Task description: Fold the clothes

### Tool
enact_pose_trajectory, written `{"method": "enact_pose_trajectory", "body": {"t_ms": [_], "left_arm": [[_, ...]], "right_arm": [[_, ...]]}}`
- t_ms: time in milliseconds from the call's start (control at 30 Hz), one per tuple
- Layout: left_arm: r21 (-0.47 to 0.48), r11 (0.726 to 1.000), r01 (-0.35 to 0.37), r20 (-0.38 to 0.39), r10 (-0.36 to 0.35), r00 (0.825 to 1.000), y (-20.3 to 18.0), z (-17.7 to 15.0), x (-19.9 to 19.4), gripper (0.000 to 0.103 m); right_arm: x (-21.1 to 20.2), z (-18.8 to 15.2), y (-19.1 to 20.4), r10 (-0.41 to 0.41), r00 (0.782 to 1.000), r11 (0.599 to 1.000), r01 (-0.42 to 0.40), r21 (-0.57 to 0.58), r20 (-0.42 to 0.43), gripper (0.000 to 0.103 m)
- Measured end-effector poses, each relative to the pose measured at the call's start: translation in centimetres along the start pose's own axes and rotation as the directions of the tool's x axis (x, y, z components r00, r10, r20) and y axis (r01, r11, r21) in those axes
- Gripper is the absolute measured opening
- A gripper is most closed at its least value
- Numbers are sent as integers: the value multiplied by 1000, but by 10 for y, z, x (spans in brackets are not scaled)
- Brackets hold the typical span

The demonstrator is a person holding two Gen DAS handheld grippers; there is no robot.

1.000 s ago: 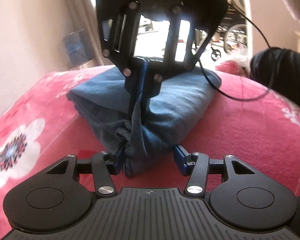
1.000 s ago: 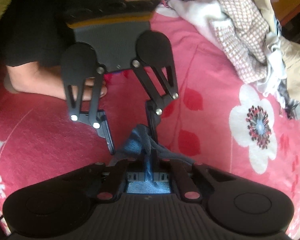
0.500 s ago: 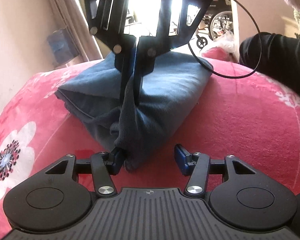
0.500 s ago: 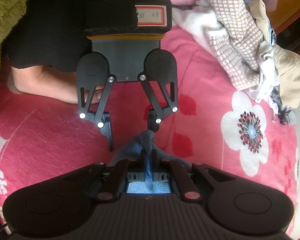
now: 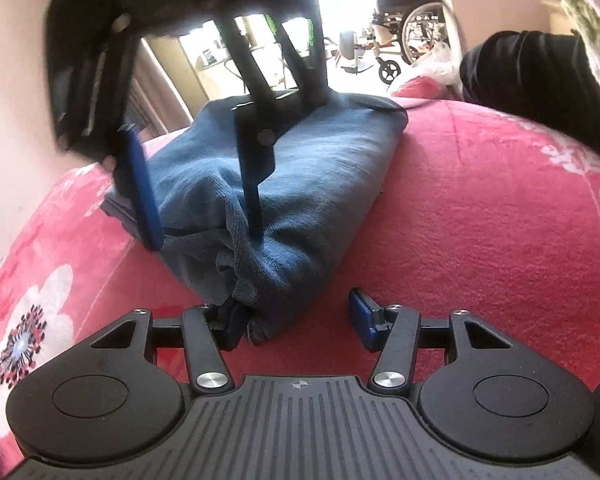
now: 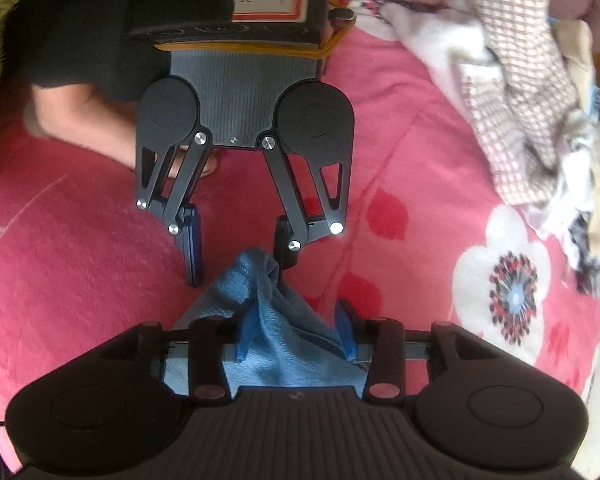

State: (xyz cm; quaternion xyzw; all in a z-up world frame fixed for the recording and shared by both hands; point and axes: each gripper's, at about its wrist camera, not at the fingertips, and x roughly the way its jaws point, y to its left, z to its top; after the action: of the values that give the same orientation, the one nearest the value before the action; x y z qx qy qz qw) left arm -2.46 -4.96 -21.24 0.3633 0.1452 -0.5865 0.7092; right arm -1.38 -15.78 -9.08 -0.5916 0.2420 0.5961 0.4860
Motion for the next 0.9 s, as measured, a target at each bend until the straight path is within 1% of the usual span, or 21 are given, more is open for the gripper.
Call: {"method": "enact_pose_trajectory", "body": {"t_ms": [67,100,133,200,233,267,300,333,433,567,667,800,900], "left_arm": [[22,1000,0,1,0,1000,0,0,0,53],[30,1000,-1,2,1,1000,-1,0,0,53],[35,999,-3,3,2,1000,-2,0,1,52],[44,999,-5,5,4,1000,-3,-1,1,53],[48,999,-6,7,5,1000,-3,-1,1,53],[51,999,-6,8,5,1000,-3,-1,2,53],[53,999,-5,9,5,1000,-3,-2,1,53],[59,998,-5,11,4,1000,-3,-2,1,53],[82,997,-3,6,3,1000,-4,-1,2,54],[107,994,-13,16,11,1000,-5,1,3,57],[117,993,-34,36,30,999,-5,2,-1,56],[124,991,-49,40,44,998,-5,2,-3,56],[135,989,-58,26,55,998,-5,0,-5,57]], "right_arm": [[5,3,-9,60,998,998,-60,-34,-10,50],[10,4,-15,104,994,994,-105,-17,-34,54],[16,5,-22,152,987,988,-151,6,-60,54],[29,6,-34,247,963,969,-242,57,-109,53],[30,6,-38,273,955,961,-264,84,-113,50],[30,6,-41,294,949,953,-282,111,-113,45],[31,5,-44,316,942,944,-300,138,-112,30],[28,5,-42,314,943,944,-298,140,-113,18],[14,4,-29,274,954,960,-263,98,-123,5],[-9,8,-13,198,973,980,-195,41,-120,4],[-15,8,-9,165,980,986,-163,24,-116,4],[-15,7,-5,143,984,990,-144,-2,-107,4],[-16,7,-4,141,985,990,-143,-13,-103,4]]}}
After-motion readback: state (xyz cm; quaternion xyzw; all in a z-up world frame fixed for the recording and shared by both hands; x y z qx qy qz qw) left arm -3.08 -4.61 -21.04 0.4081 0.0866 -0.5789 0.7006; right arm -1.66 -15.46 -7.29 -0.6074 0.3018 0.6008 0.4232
